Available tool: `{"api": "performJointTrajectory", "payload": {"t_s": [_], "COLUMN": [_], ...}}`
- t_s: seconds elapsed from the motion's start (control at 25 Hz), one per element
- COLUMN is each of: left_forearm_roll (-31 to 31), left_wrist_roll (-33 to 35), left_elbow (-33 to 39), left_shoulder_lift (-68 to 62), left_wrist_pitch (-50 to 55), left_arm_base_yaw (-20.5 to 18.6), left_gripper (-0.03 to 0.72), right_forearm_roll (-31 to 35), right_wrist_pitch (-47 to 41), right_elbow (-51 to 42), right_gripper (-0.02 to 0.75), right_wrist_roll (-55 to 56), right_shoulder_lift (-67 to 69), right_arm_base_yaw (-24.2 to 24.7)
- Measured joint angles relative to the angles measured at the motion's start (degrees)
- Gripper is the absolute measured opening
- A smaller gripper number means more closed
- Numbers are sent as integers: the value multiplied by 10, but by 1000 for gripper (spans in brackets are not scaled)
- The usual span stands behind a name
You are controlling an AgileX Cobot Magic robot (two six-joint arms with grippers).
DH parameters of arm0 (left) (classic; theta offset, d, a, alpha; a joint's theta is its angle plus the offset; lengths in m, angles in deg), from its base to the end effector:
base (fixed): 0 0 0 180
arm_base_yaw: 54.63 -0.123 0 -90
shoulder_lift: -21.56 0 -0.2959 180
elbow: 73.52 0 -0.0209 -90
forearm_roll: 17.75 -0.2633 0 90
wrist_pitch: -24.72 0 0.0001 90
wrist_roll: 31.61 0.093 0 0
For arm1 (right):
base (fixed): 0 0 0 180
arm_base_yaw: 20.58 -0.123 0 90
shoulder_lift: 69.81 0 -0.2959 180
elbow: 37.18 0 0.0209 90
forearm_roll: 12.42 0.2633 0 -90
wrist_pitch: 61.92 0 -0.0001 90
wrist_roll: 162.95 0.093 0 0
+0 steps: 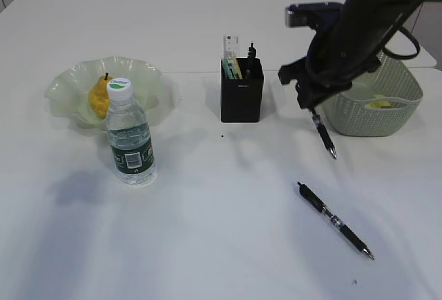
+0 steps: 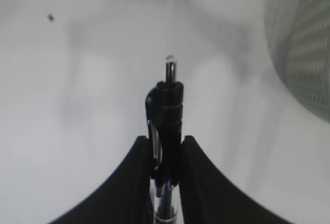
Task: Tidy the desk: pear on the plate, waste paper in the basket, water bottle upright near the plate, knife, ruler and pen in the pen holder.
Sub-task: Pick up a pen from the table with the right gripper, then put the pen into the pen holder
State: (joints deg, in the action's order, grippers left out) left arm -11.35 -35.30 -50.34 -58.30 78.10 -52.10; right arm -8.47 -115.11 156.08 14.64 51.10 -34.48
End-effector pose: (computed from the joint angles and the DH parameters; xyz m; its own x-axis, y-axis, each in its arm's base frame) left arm 0.2457 -0.0192 0.2904 -0.9170 -0.0899 -0.3886 -0.0404 0.9902 -0.1339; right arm 0.4256 0.1106 0.2292 -0.9164 -0.2275 -0.3293 -0.2581 0.9647 0.0518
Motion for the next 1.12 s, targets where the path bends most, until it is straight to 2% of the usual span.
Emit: {"api": "performJointTrajectory", "payload": {"t_s": [0.16, 0.32, 0.6, 0.96, 1.12], "left_forearm_roll": [0, 0, 0, 0, 0], "left_wrist_roll": [0, 0, 0, 0, 0], "left_elbow": [0, 0, 0, 0, 0], "left_shoulder_lift": [0, 0, 0, 0, 0], "left_wrist_pitch": [-1, -2, -2, -2, -2], "left_arm_base_yaw": [0, 0, 0, 0, 0], "left_gripper": [510, 510, 510, 510, 510], "right_forearm_roll": [41, 56, 82, 102, 104], "right_wrist_pitch": [7, 68, 215, 392, 444], "right_elbow": [72, 108, 112, 113, 113], "right_gripper": [124, 124, 124, 124, 124], "right_wrist_roll": [-23, -51, -113, -118, -118], "right_shoulder_lift": [-1, -1, 3, 58, 85], "right_arm_base_yaw": [0, -4, -24, -27, -27]}}
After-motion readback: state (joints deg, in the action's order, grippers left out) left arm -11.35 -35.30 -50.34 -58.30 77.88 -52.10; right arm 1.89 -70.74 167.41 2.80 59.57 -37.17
